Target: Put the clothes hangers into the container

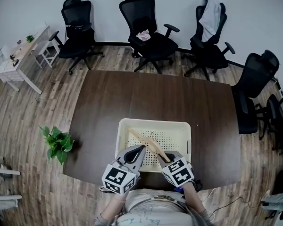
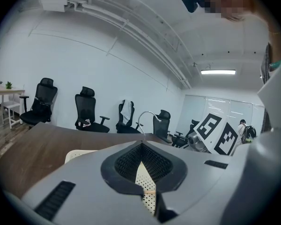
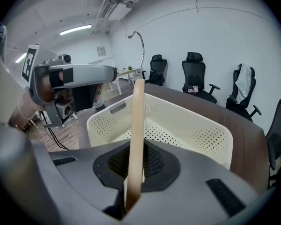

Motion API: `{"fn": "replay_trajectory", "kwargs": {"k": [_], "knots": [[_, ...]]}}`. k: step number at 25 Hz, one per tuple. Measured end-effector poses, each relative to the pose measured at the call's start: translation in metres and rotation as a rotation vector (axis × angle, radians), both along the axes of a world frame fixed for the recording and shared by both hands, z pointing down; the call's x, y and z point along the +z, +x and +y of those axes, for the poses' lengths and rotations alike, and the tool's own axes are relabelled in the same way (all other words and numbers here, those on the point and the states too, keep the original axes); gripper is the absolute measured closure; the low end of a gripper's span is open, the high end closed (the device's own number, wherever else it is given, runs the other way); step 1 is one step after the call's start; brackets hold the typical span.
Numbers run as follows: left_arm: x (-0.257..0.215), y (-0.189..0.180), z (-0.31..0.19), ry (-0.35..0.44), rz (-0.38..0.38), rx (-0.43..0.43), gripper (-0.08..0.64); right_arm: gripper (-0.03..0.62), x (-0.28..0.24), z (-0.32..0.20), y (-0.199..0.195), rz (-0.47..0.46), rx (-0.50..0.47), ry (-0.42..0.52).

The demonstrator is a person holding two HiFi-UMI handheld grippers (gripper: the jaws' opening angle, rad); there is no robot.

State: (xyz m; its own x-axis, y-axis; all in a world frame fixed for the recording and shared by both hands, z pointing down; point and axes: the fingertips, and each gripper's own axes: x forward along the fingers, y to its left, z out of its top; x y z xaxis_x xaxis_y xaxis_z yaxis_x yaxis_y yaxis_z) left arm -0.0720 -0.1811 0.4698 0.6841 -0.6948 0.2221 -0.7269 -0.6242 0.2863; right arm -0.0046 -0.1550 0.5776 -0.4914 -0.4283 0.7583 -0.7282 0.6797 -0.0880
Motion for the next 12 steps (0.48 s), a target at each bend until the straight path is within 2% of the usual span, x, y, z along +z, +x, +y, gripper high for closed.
{"fn": "replay_trajectory", "kwargs": {"k": [12], "knots": [[0.0028, -0.0039, -0.0036, -0.009, 0.0, -0.01, 0.549, 0.566, 0.0066, -0.0051, -0.0052, 0.04, -0.034, -0.009]]}}
